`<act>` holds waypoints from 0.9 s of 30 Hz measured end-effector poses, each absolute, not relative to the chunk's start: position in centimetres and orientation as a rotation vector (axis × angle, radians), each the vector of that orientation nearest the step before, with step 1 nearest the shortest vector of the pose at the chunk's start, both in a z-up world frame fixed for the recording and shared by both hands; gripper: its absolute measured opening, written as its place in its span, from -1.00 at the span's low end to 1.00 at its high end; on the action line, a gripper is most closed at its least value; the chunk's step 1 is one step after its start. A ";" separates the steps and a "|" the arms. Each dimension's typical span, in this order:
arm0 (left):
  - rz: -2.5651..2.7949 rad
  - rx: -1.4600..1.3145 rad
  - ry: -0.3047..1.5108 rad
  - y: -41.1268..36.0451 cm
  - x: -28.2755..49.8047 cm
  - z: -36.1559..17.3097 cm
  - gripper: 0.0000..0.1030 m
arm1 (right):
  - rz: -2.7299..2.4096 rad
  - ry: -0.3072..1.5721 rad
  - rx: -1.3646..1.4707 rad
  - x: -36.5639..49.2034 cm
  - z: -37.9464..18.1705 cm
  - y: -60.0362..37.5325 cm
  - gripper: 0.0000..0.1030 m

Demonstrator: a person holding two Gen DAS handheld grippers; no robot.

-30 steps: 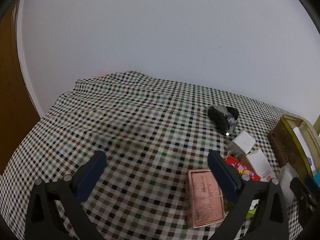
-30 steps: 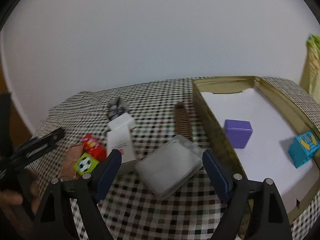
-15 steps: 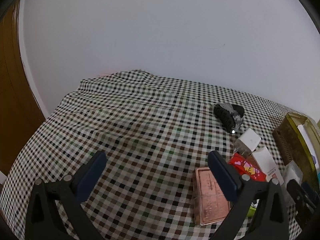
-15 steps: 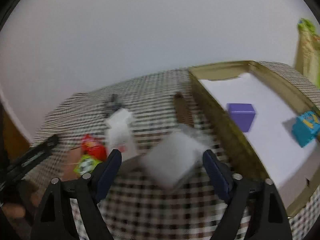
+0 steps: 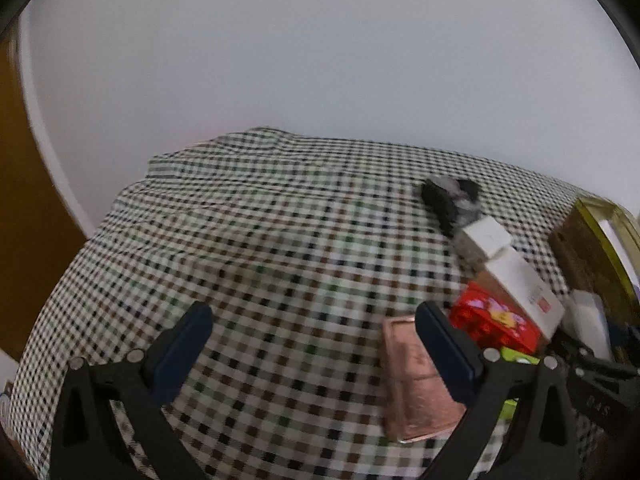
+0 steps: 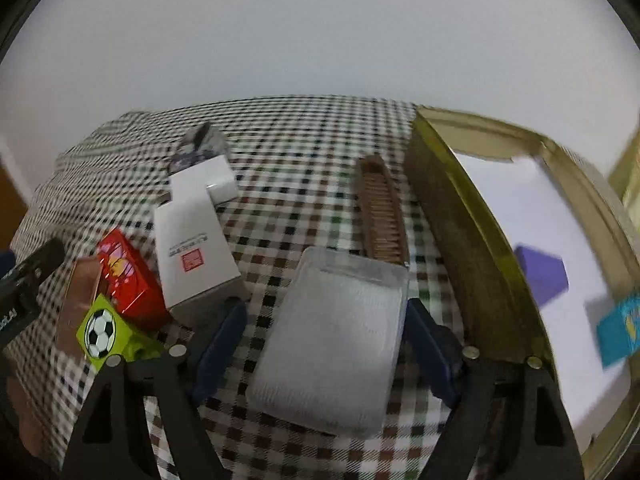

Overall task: Organize rigid objects
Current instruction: 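Grasp the copper card case with the left gripper while the right grasps the clear plastic box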

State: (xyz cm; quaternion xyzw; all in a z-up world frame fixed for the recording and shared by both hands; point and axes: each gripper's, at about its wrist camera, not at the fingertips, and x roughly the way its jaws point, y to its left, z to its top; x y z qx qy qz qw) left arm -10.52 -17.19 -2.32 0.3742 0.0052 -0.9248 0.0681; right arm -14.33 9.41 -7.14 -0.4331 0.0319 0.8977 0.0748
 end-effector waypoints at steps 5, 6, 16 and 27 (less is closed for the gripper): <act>-2.826 1.199 -0.122 -15.1 -10.6 -3.1 0.99 | 2.764 0.026 -1.298 -13.4 -6.7 10.0 0.11; -2.827 1.219 -0.134 -14.9 -10.6 -3.3 0.99 | 2.777 0.036 -1.303 -13.2 -6.7 10.4 0.11; -2.866 1.377 -0.097 -13.7 -11.0 -4.4 0.87 | 3.112 0.167 -1.156 -9.4 -4.4 11.9 0.11; -2.881 1.360 0.046 -15.1 -10.8 -4.2 -0.07 | 3.137 0.185 -1.078 -8.9 -4.1 12.2 0.11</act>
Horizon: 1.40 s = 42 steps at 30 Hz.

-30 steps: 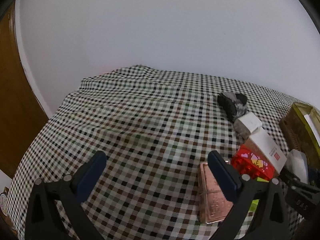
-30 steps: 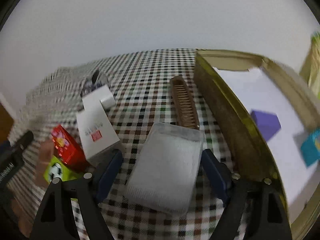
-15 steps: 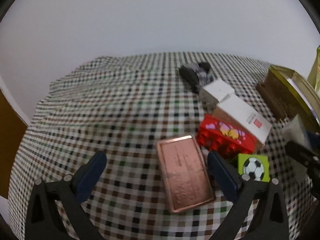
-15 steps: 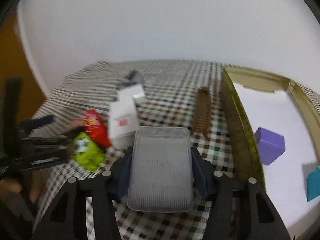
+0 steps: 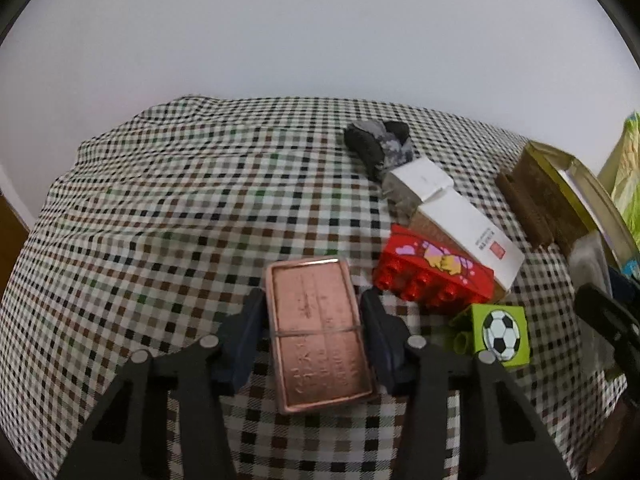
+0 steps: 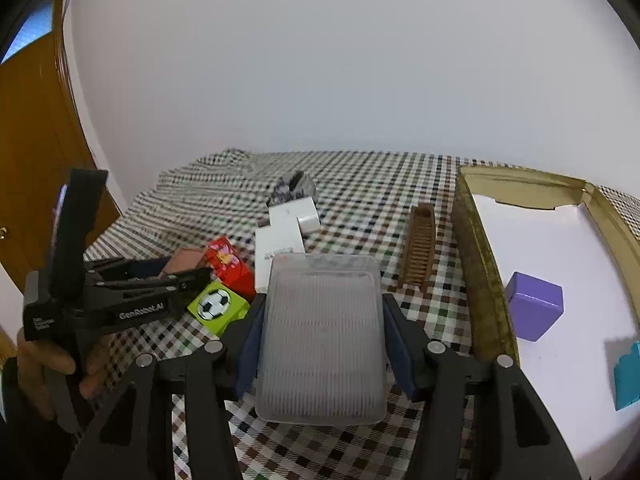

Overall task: Organize rigid objects
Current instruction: 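Carry the copper case and plastic box into the tray and open both grippers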

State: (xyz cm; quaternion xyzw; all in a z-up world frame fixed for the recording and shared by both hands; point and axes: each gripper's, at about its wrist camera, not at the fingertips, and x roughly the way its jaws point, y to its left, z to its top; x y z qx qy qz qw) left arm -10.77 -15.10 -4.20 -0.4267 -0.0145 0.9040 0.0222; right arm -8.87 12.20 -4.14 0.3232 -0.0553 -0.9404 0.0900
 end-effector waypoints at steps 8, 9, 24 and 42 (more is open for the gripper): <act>3.089 -0.955 -0.160 -16.9 -8.6 -1.0 -0.09 | -2.875 -0.080 0.726 -6.0 -2.3 11.3 0.10; 3.098 -0.930 -0.173 -17.1 -8.3 -0.9 -0.09 | -2.879 -0.099 0.707 -5.8 -2.0 11.6 0.10; 3.106 -0.697 -0.178 -11.6 -6.1 1.4 -0.10 | -2.945 -0.293 0.515 -5.8 -1.3 14.4 0.10; 2.960 -0.617 -0.018 1.2 -5.5 4.2 -0.10 | -3.148 -0.344 0.320 -2.9 -0.3 23.8 0.10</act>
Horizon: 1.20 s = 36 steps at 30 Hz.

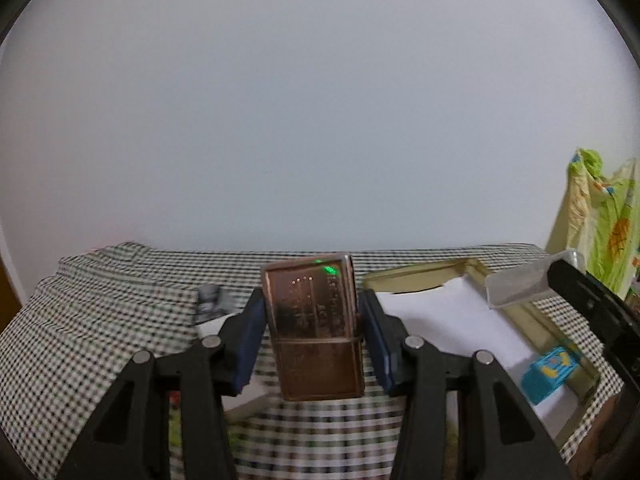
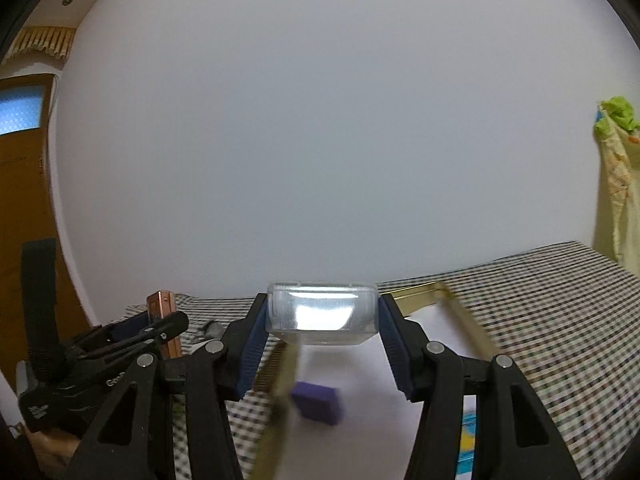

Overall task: Organize rigid objects
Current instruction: 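Carry the copper case and plastic box into the tray and open both grippers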

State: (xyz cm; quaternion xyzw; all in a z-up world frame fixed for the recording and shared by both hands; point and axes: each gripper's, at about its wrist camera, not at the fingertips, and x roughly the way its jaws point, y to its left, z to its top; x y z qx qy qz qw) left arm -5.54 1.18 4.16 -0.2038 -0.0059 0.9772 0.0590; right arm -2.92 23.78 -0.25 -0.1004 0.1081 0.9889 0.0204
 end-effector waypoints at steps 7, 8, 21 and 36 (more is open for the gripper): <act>2.867 -0.621 0.023 6.0 -6.6 4.6 -0.10 | 2.977 0.283 -0.314 -3.0 -0.8 27.5 0.10; 2.854 -0.617 0.037 6.9 -6.9 4.7 -0.10 | 2.965 0.276 -0.320 -3.1 -0.9 28.1 0.10; 2.720 -0.764 0.105 12.2 -8.3 2.8 -0.10 | 2.906 0.251 -0.463 -3.1 -2.0 28.9 0.10; 2.712 -0.845 0.231 12.9 -8.7 2.3 -0.10 | 2.900 0.257 -0.551 -3.0 -3.1 29.4 0.10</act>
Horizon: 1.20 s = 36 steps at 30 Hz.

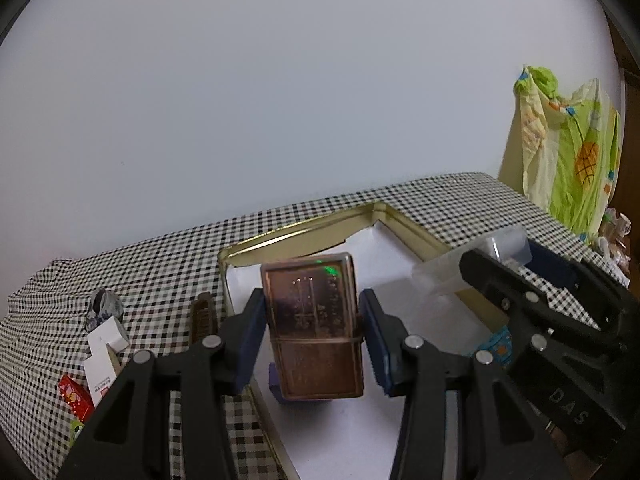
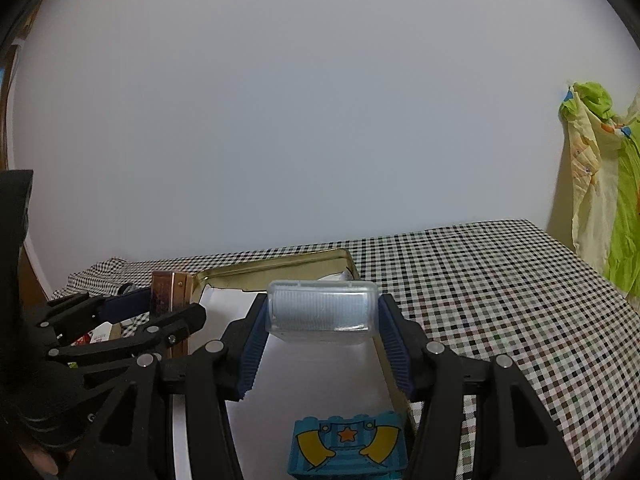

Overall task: Organize rigid objects
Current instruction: 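Carry the copper case and plastic box into the tray and open both grippers, then withdraw both grippers from the tray toward the remaining objects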

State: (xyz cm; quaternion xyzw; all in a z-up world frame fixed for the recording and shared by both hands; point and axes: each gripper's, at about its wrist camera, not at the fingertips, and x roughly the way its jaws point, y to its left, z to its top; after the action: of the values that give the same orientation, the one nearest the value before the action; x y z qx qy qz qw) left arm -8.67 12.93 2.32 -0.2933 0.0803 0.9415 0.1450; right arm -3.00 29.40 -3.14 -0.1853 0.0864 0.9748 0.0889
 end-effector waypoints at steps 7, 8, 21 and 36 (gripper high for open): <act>2.713 -0.878 0.254 12.9 -9.0 1.8 -0.11 | 2.897 0.260 -0.579 -3.1 -3.0 29.4 0.10; 2.716 -0.882 0.257 12.9 -9.0 1.7 -0.11 | 2.898 0.259 -0.582 -3.0 -3.0 29.4 0.10; 2.712 -0.904 0.328 13.5 -9.2 1.2 -0.06 | 2.884 0.264 -0.612 -3.1 -2.5 29.9 0.10; 2.804 -0.682 0.324 13.1 -7.4 2.8 0.99 | 2.853 0.379 -0.432 -1.1 -1.3 30.8 0.62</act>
State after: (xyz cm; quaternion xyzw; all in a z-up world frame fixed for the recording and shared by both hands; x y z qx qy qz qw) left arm -7.38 13.09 2.76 -0.2332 0.1108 0.9588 0.1184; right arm -1.11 30.84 -1.33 -0.1474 0.1295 0.9737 0.1156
